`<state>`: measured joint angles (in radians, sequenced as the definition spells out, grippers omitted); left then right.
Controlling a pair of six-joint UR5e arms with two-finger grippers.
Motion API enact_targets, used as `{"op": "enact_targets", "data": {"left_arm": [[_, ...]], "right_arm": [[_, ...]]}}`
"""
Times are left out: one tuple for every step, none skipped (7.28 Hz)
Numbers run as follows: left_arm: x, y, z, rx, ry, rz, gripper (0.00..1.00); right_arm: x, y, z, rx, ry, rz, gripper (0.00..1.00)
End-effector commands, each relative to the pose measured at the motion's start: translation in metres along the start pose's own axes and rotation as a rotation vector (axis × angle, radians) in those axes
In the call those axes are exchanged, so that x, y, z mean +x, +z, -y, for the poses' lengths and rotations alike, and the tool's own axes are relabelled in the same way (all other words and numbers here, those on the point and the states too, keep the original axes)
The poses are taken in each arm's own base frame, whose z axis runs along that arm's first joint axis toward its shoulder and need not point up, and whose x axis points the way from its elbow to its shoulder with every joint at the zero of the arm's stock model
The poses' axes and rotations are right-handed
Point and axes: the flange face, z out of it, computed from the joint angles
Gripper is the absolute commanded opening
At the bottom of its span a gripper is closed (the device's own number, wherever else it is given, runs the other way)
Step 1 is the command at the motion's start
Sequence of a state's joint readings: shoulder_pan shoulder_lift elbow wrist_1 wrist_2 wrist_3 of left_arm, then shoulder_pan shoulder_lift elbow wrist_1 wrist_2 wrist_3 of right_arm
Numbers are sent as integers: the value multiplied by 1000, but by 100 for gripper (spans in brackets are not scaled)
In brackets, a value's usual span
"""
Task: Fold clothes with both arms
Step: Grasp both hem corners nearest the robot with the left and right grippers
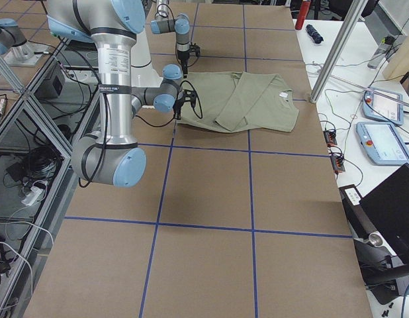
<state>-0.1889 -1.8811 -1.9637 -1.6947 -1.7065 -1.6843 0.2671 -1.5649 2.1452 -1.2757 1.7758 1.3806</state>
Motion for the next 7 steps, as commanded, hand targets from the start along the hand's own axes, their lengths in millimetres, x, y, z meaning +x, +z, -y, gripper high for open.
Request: {"op": "enact_targets", "data": {"left_arm": [[-2, -2, 13, 26, -16, 5, 85], [-2, -2, 17, 31, -20, 7, 83], [-2, -2, 16, 30, -19, 7, 81], [-2, -1, 13, 27, -18, 8, 74], [-2, -1, 12, 23, -16, 8, 68], [-2, 1, 8, 19, -12, 11, 68], [-3, 2, 7, 17, -11, 14, 68]], "right_arm": [[1, 0, 1, 0, 2, -2, 0], [2, 1, 1, -1, 3, -3, 0], [2, 1, 1, -1, 3, -4, 0], [2, 1, 1, -1, 3, -4, 0], [2, 1, 1, -2, 3, -3, 0], [2, 1, 1, -2, 3, -3, 0], [2, 1, 1, -2, 3, -3, 0]]}}
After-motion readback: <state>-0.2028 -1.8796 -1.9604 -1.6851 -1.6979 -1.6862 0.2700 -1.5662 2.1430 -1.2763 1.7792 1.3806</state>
